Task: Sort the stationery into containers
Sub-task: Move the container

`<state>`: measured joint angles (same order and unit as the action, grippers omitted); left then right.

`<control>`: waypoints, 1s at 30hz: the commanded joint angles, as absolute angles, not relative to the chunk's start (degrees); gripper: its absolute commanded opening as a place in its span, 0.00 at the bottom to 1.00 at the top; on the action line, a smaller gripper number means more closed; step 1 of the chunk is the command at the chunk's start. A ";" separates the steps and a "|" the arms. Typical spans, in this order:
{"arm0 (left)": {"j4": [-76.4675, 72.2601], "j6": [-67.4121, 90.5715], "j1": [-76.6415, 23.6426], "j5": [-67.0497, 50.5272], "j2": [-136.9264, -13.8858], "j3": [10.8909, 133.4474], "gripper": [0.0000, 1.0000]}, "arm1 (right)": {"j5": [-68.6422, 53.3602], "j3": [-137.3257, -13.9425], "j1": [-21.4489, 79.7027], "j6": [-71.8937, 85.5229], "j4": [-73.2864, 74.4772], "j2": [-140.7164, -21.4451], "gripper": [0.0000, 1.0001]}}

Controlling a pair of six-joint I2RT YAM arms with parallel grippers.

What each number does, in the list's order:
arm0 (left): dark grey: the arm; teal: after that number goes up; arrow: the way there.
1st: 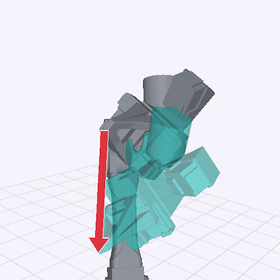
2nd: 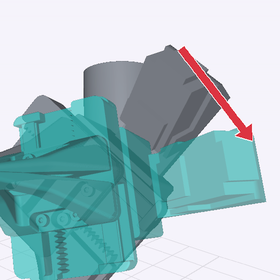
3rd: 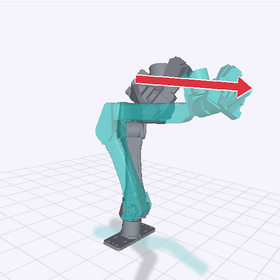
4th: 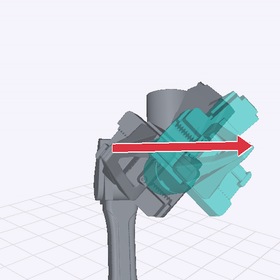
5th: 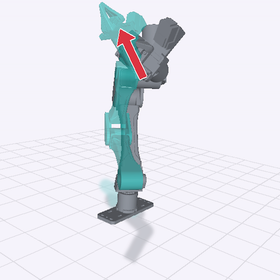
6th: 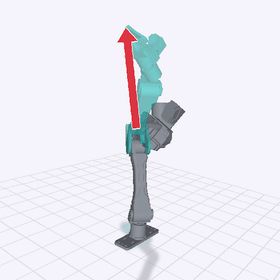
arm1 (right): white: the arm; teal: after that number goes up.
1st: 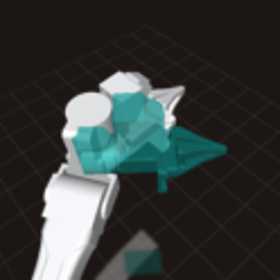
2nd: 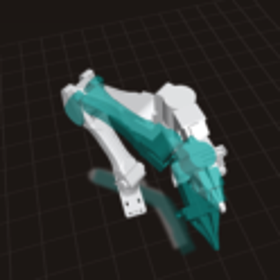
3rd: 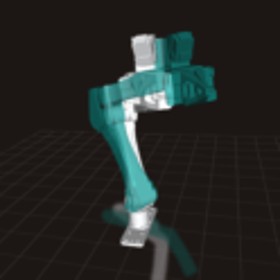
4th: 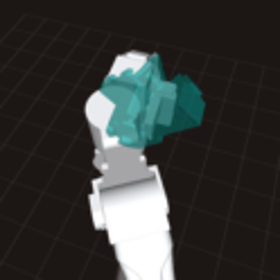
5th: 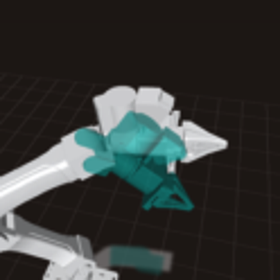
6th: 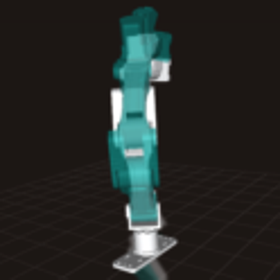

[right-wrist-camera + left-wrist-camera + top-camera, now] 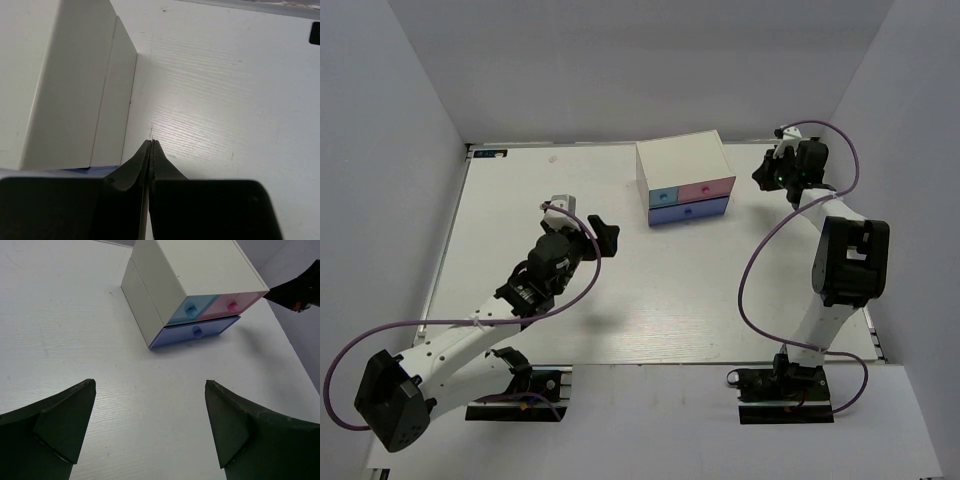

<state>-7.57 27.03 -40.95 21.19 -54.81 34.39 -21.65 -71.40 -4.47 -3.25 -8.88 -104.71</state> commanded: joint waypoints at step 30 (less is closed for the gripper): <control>-7.90 28.56 -40.61 21.18 -50.19 31.64 1.00 | -53.88 -76.47 -0.35 -10.81 -9.50 -110.39 0.01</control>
<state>-7.35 28.93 -40.95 21.26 -51.18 31.79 -48.38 -77.34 -1.93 -9.21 -10.20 -113.38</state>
